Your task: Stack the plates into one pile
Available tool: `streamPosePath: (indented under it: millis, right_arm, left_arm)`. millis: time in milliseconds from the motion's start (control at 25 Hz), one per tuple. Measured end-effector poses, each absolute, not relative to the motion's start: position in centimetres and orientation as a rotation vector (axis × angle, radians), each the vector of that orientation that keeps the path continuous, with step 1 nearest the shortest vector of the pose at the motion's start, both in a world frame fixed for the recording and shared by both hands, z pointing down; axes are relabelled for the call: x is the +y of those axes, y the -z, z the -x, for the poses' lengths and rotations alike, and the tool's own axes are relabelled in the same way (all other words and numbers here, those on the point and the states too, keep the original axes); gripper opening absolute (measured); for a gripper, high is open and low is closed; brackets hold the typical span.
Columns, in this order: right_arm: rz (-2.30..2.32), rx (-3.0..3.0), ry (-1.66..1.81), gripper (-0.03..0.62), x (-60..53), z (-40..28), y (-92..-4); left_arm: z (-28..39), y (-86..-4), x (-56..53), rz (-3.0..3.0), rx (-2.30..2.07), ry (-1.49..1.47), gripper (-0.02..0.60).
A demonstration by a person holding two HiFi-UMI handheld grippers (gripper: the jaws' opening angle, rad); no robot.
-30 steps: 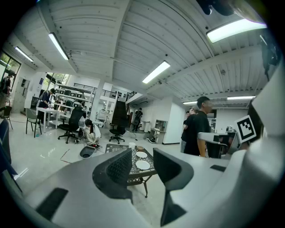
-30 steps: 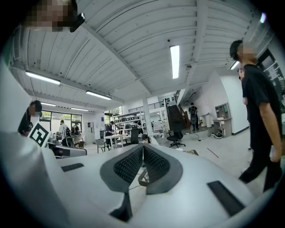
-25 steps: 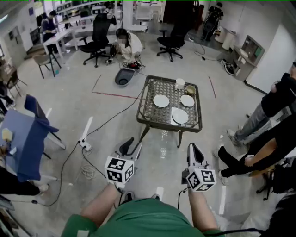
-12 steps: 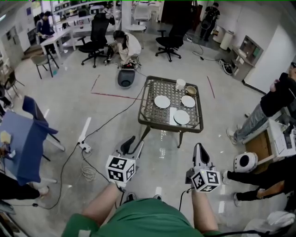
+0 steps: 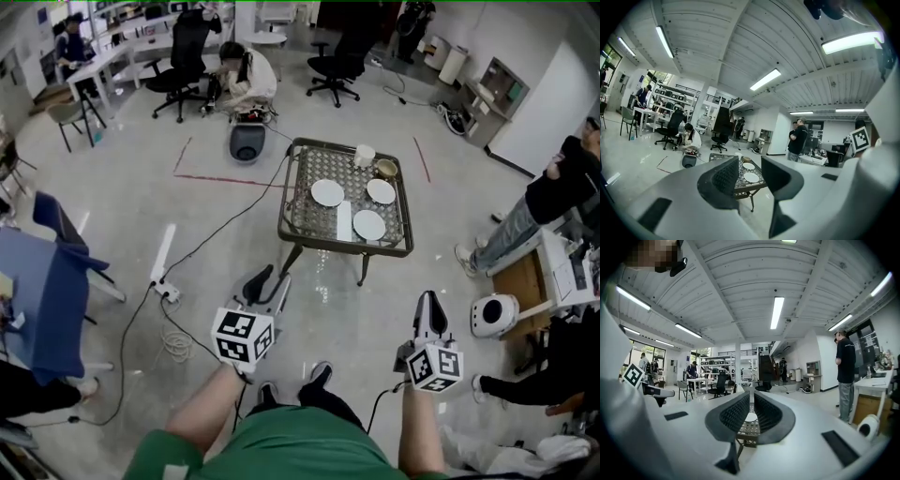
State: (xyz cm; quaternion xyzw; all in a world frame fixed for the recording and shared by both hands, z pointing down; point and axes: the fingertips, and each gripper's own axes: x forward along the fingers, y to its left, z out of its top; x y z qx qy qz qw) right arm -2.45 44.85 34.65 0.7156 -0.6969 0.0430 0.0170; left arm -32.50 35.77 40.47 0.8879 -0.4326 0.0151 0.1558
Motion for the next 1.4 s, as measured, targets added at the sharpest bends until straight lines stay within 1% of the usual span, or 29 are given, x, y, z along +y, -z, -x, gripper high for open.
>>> streamPosePath:
  millis: [160, 320, 640, 920, 1200, 1400]
  right_arm:
    - [-2.204, -2.182, -0.15, 0.031, 42.3, 2.0, -35.5]
    - [-2.183, -2.24, -0.176, 0.031, 38.1, 0.3, -37.0]
    - [-2.144, -2.356, -0.215, 0.031, 30.2, -6.3, -37.3]
    - [-2.125, -2.387, -0.234, 0.029, 26.3, -11.8, -37.5]
    - [-2.126, -2.365, -0.262, 0.029, 22.5, -14.4, -38.9]
    - [-2.134, -2.323, -0.287, 0.029, 19.0, -15.8, -39.9]
  left_arm:
    - [31.9, -40.8, 33.6, -2.536, -1.251, -0.047, 0.161]
    - [29.7, -41.3, 30.7, -2.545, -1.28, -0.079, 0.161]
    - [23.4, -39.7, 24.9, -2.538, -1.376, -0.113, 0.161]
    - [18.5, -38.6, 21.7, -2.527, -1.433, -0.123, 0.161]
    - [16.0, -39.4, 17.4, -2.522, -1.425, -0.148, 0.161]
    - [14.6, -40.3, 12.4, -2.518, -1.397, -0.151, 0.161]
